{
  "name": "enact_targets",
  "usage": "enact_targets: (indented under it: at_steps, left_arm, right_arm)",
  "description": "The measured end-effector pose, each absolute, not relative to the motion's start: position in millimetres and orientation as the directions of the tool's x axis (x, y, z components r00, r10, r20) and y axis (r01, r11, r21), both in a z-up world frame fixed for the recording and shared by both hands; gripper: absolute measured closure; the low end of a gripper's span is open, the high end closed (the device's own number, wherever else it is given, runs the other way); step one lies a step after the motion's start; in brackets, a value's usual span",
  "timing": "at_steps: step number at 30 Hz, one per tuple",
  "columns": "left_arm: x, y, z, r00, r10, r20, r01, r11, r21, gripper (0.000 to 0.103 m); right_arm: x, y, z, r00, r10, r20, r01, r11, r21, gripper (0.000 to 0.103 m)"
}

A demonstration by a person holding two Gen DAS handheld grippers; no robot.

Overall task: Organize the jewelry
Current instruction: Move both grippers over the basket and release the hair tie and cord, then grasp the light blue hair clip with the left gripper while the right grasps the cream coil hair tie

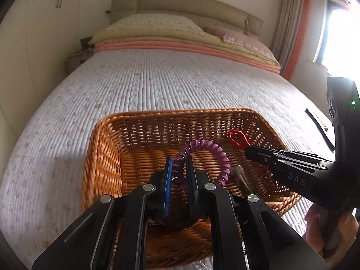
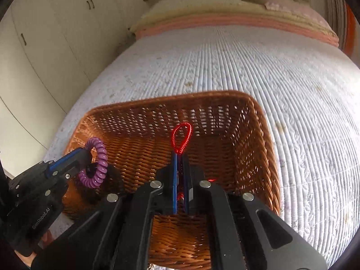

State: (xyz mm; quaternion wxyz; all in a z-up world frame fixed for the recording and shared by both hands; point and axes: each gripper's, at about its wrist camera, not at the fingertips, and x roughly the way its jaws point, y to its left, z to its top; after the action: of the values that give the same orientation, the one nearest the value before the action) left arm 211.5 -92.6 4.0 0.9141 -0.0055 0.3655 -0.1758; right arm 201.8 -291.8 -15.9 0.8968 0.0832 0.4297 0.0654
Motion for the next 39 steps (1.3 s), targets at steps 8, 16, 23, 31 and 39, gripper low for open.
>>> enact_targets:
  at_steps: [8,16,23,31,39]
  left_arm:
    - [205.0,-88.0,2.1,0.662,-0.347,-0.664,0.325,0.932,-0.163,0.070]
    - [148.4,-57.9,46.9,0.725,-0.387,-0.570,0.355,0.919,-0.172,0.059]
    - [85.0,-28.9,82.6,0.750,-0.448,-0.487,0.384,0.894,-0.230,0.058]
    - [37.3,-22.6,70.9,0.729,-0.480,-0.488,0.413,0.877,-0.245,0.057]
    - [40.5,-18.5,7.5,0.633,-0.516,-0.577,0.392,0.857,-0.335,0.057]
  right_arm:
    - [198.0,-294.5,-16.1,0.603,0.219,-0.768,-0.039,0.969,0.245,0.088]
    - [143.0,-301.5,31.0,0.680,0.253,-0.688,-0.079,0.959,0.274,0.065]
    - [55.4,-289.8,70.8,0.748,0.279,-0.602,-0.152,0.955,0.253,0.065]
    - [4.1,-267.2,43.0,0.715,0.286,-0.638,-0.197,0.958,0.209,0.065]
    - [1.5,-262.2,-22.3,0.622,0.301,-0.723,-0.184,0.954,0.238,0.073]
